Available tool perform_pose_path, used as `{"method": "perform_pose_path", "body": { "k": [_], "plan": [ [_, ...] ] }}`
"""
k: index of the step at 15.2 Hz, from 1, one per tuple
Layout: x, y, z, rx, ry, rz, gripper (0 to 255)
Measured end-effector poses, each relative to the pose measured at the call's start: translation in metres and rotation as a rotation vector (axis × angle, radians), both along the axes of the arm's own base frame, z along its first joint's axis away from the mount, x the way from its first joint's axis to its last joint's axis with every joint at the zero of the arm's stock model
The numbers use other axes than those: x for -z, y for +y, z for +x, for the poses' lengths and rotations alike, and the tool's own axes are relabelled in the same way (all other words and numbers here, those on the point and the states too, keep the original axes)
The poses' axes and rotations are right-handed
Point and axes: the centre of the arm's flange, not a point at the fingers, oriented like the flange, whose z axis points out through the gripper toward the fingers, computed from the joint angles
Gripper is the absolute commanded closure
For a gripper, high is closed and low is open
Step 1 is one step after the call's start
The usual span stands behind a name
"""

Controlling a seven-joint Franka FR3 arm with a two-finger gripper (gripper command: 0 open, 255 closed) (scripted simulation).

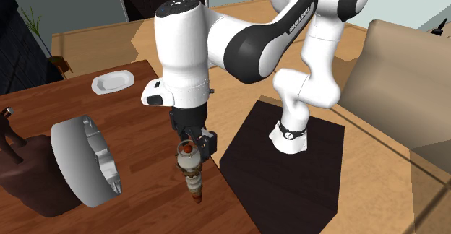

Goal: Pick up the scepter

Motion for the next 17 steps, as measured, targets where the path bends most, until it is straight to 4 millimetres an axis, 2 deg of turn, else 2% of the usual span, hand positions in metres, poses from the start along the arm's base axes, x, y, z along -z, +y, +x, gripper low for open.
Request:
{"method": "perform_pose_path", "body": {
  "k": [3, 17],
  "plan": [
    [-0.004, 0.0, 0.0, 0.0, 0.002, 0.001, 255],
    [-0.075, 0.001, 0.0, 0.0, 0.002, 0.001, 255]
  ]
}}
